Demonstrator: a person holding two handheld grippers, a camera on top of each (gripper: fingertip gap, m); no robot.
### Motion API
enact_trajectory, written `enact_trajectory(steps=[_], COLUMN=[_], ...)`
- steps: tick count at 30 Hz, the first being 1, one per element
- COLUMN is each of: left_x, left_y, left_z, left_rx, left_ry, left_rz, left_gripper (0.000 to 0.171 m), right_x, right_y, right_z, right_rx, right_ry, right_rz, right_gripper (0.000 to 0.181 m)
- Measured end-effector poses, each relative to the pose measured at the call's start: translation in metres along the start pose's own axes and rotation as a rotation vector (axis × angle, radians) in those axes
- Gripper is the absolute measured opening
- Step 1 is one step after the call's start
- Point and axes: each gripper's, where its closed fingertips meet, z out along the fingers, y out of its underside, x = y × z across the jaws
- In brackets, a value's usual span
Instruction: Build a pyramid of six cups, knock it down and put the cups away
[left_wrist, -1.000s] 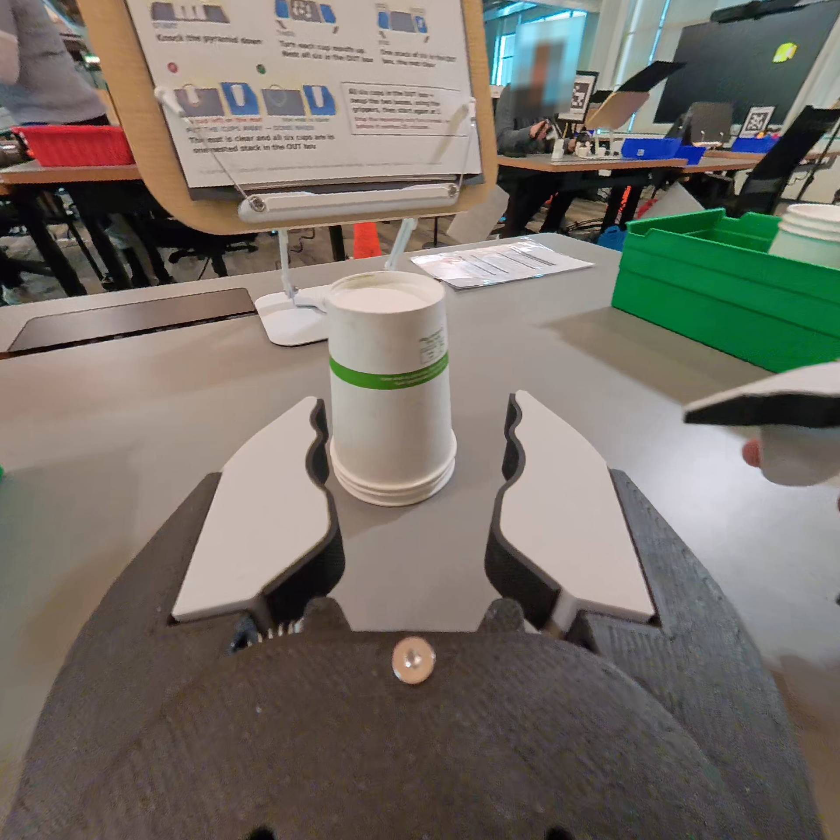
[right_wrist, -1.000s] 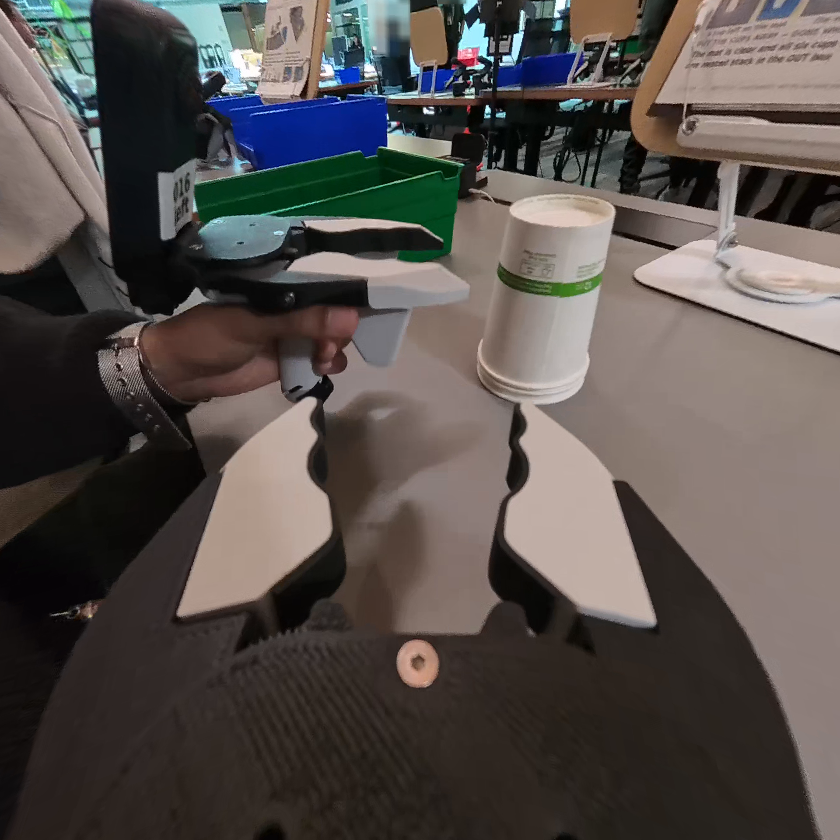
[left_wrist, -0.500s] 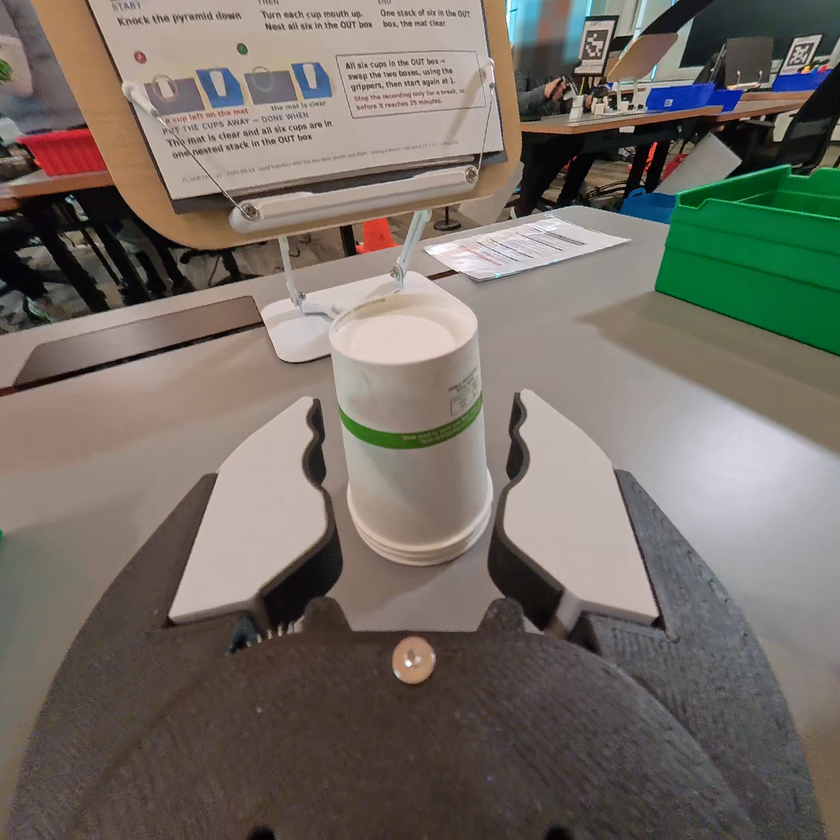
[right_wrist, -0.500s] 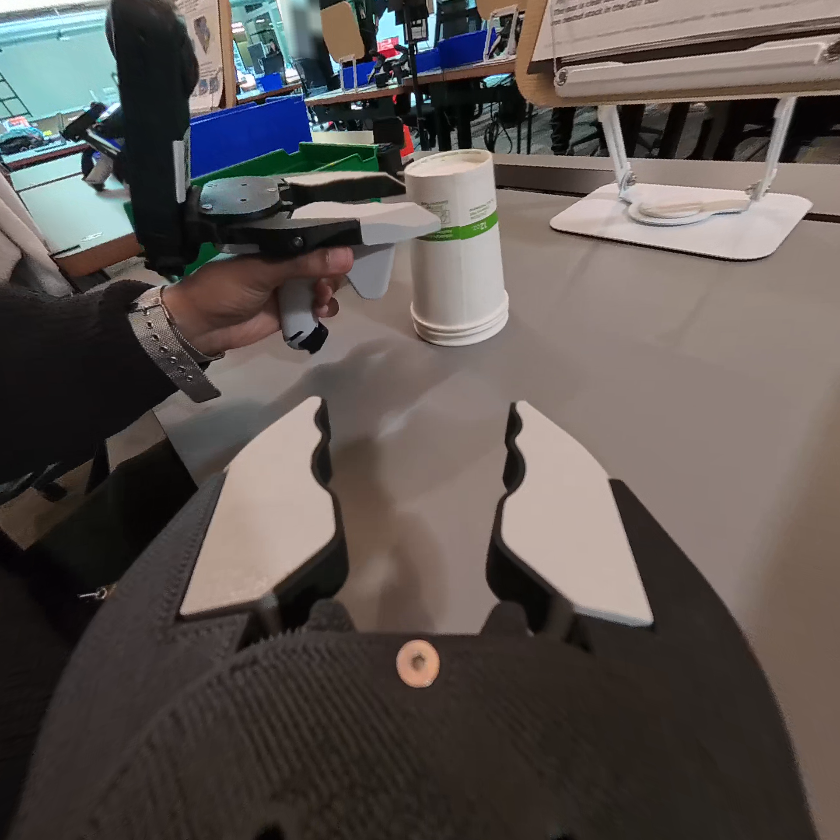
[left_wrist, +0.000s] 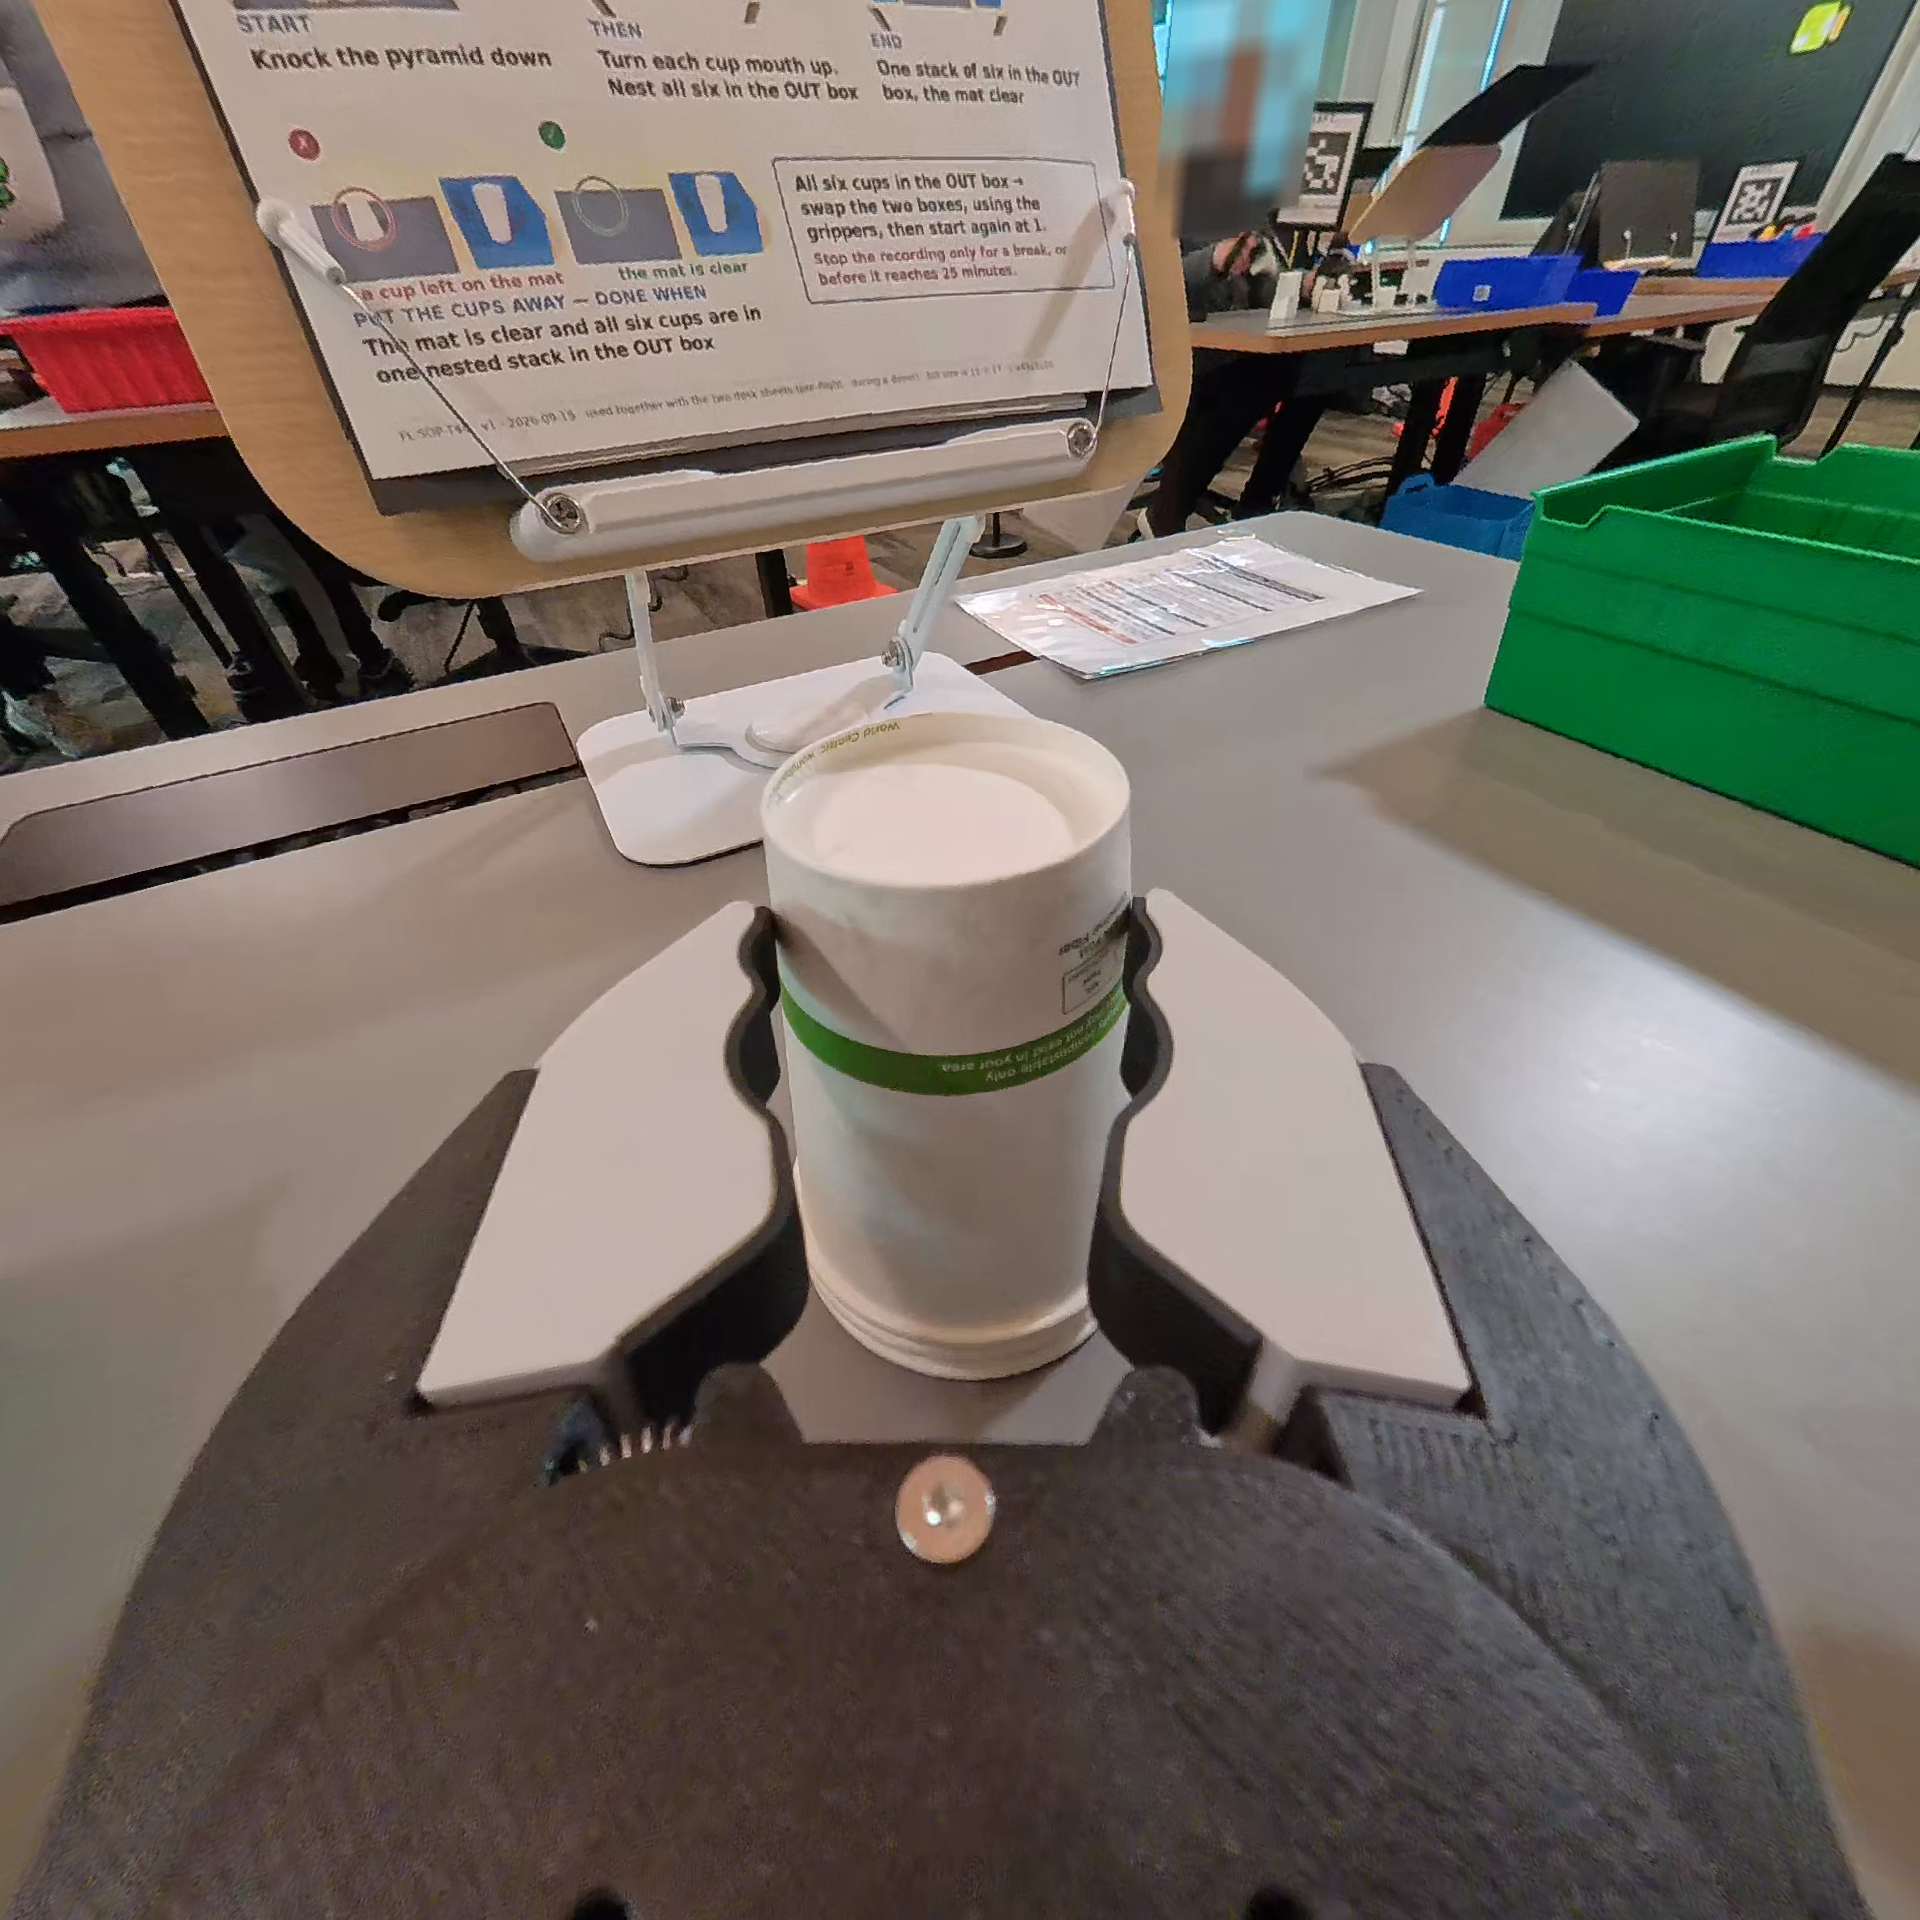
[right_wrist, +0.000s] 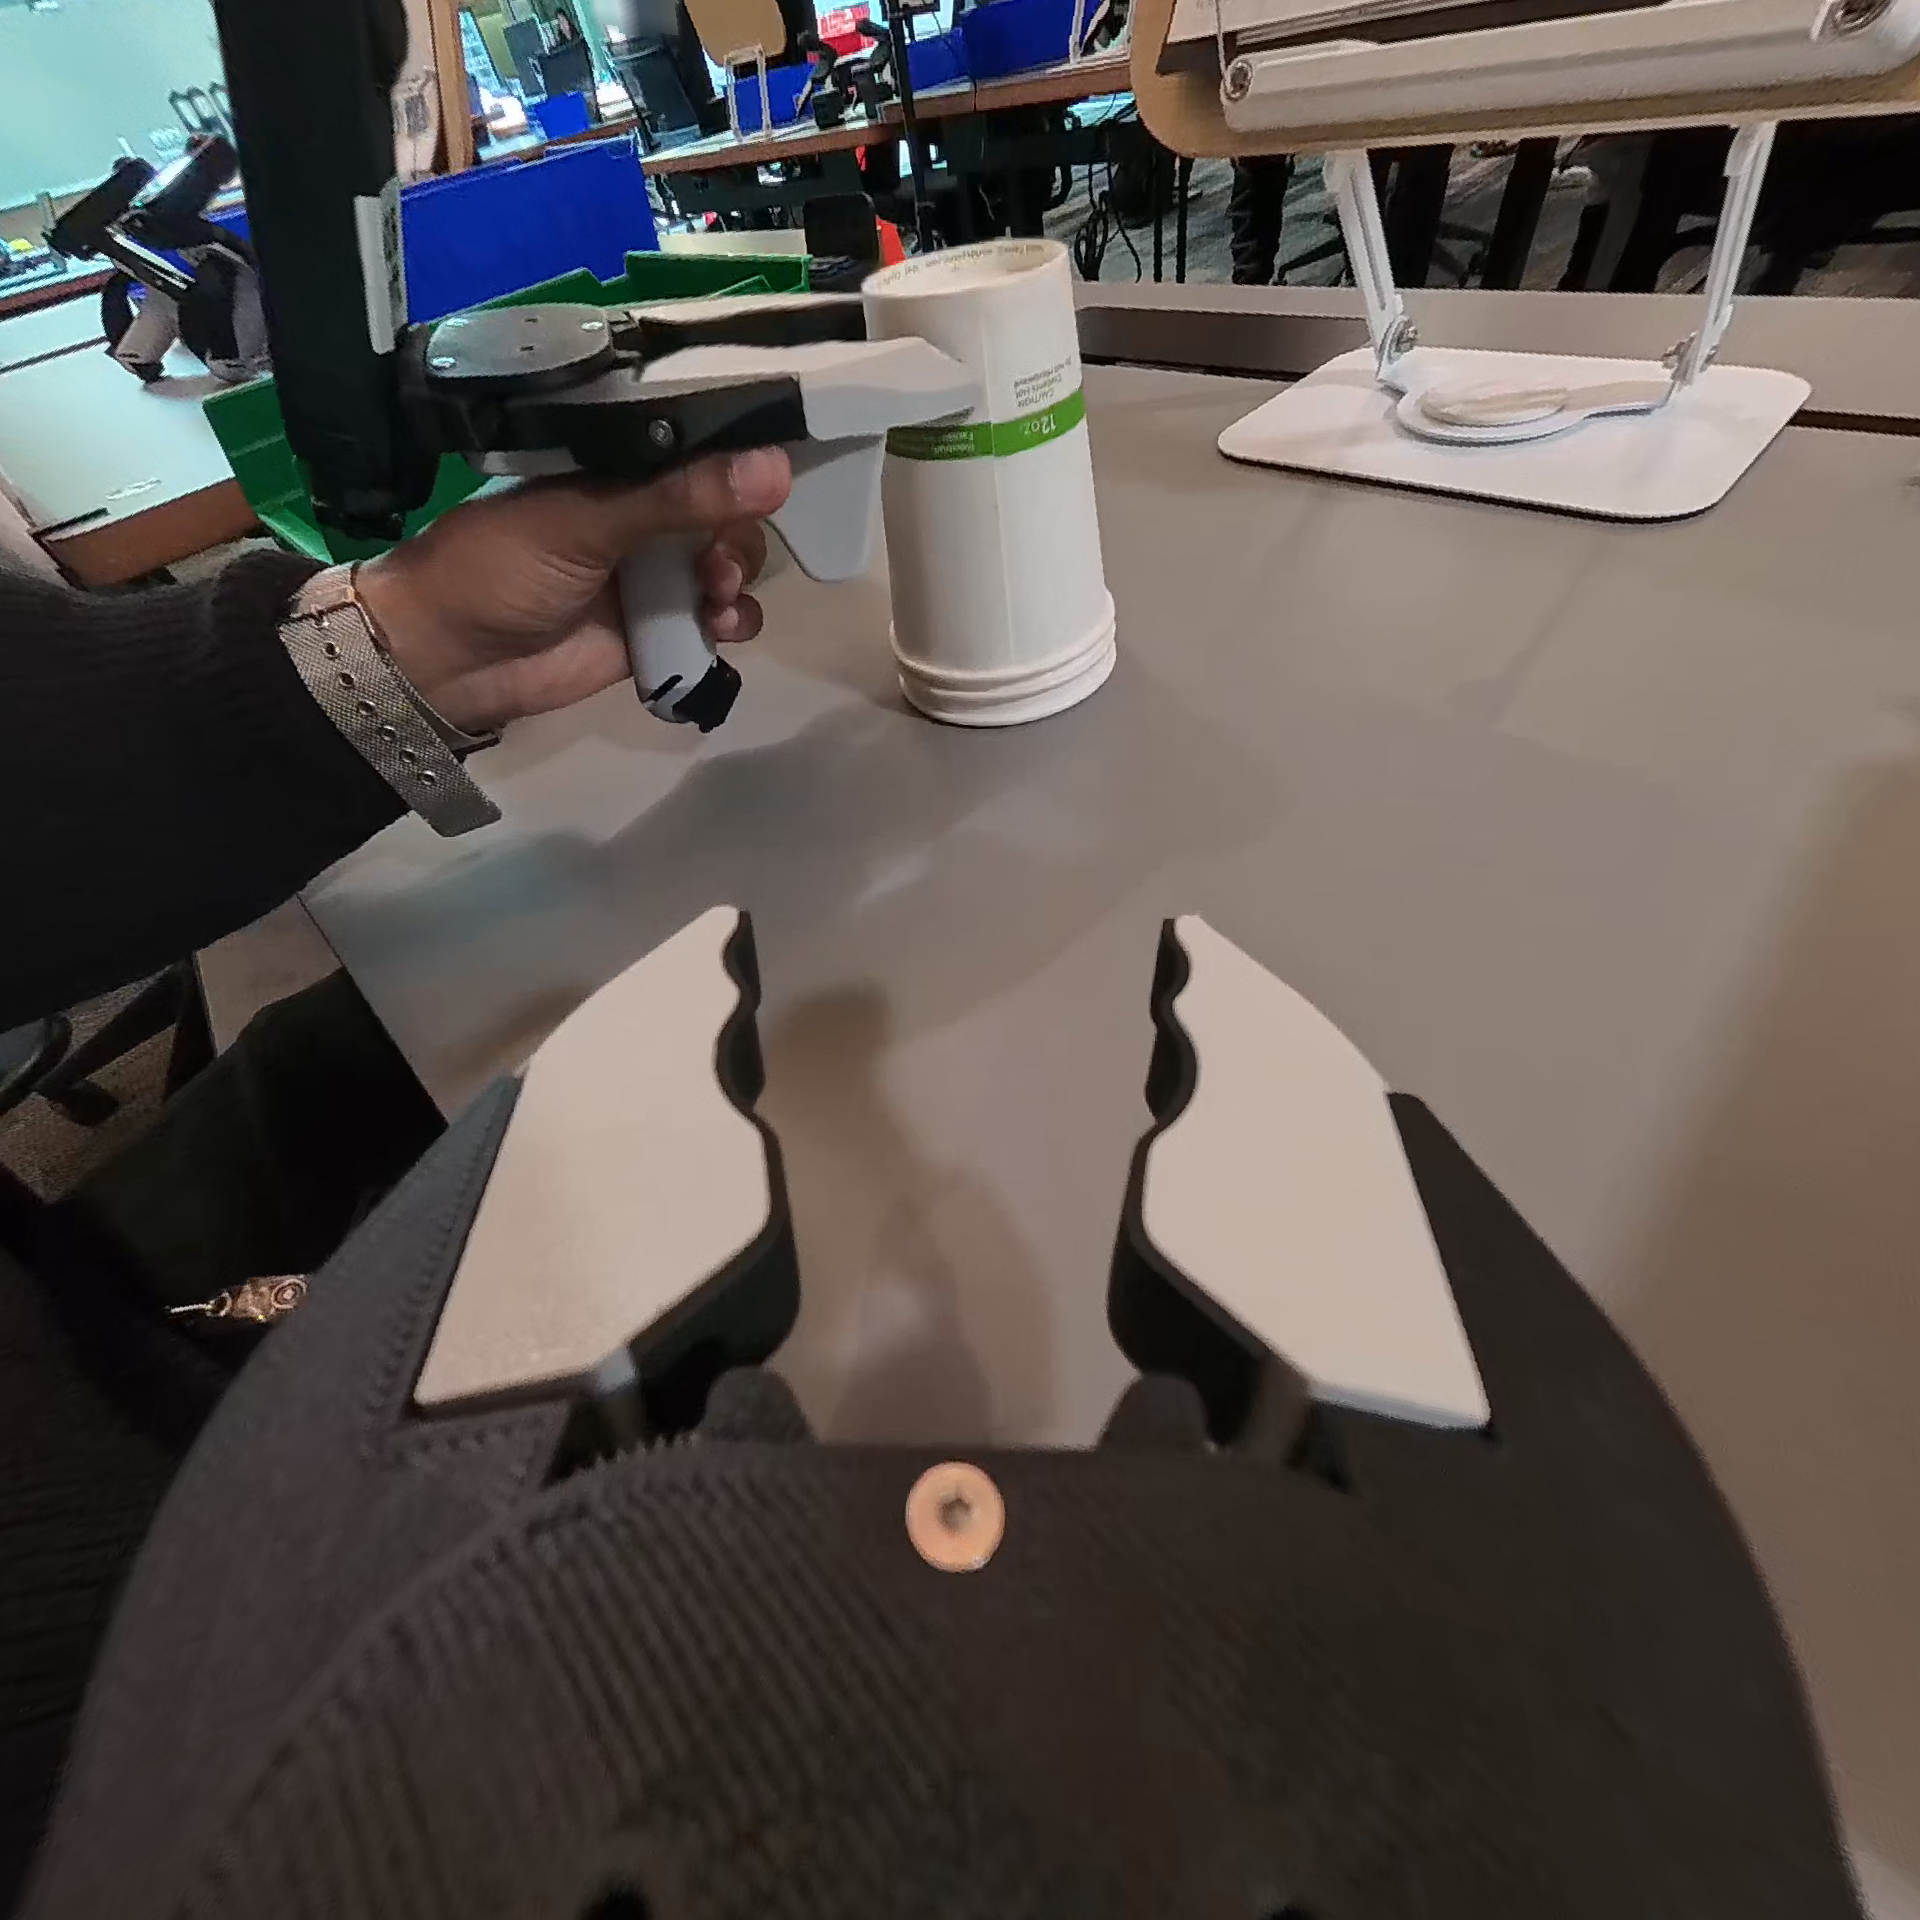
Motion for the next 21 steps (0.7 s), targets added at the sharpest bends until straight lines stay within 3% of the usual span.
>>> enact_trajectory(steps=[7,13,17,21], left_x=[-0.001,-0.007,-0.017,-0.030], left_y=[-0.017,-0.050,-0.077,-0.089], left_z=[-0.008,-0.027,-0.049,-0.064], left_rx=[0.090,0.288,0.425,0.473], left_ry=[0.002,-0.022,-0.019,0.002], left_rz=[-0.015,-0.037,-0.111,-0.201], left_gripper=[0.065,0.066,0.066,0.065], right_x=[0.001,0.001,0.001,0.001], right_y=[0.002,0.002,0.002,0.002], right_z=[0.001,0.001,0.001,0.003], right_rx=[-0.009,-0.007,-0.005,-0.006], right_ry=[-0.004,-0.009,-0.016,-0.030], right_rz=[0.005,0.018,0.026,0.033], right_gripper=[0.073,0.073,0.072,0.072])
